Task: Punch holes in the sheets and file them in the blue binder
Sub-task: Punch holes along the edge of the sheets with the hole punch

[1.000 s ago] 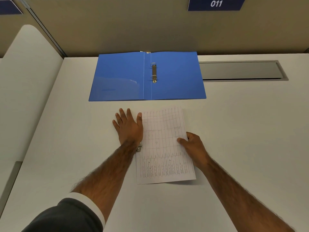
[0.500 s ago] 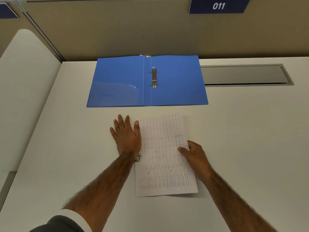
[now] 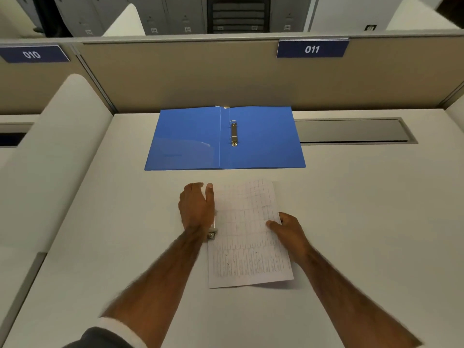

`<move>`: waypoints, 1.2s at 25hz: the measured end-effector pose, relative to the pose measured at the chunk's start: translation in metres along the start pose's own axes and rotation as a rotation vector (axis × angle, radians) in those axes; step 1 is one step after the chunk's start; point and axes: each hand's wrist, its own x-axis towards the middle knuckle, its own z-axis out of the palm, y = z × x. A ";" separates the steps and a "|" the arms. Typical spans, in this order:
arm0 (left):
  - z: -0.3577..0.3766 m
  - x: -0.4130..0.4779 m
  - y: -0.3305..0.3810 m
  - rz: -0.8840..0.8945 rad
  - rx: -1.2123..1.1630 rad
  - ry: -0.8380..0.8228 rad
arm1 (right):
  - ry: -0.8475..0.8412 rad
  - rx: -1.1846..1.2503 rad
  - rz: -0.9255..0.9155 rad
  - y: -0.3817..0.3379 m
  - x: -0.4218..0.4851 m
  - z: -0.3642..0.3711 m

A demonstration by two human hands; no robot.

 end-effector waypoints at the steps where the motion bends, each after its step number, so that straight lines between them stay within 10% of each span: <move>1: -0.008 -0.007 -0.001 -0.021 -0.009 0.020 | -0.007 0.003 -0.003 0.000 0.000 -0.001; 8: -0.024 -0.042 -0.017 -0.160 -0.020 -0.254 | -0.015 -0.016 -0.013 0.002 -0.004 -0.001; 30: -0.177 0.064 -0.223 -0.272 -0.032 -0.062 | 0.049 -0.052 -0.018 -0.011 -0.016 0.009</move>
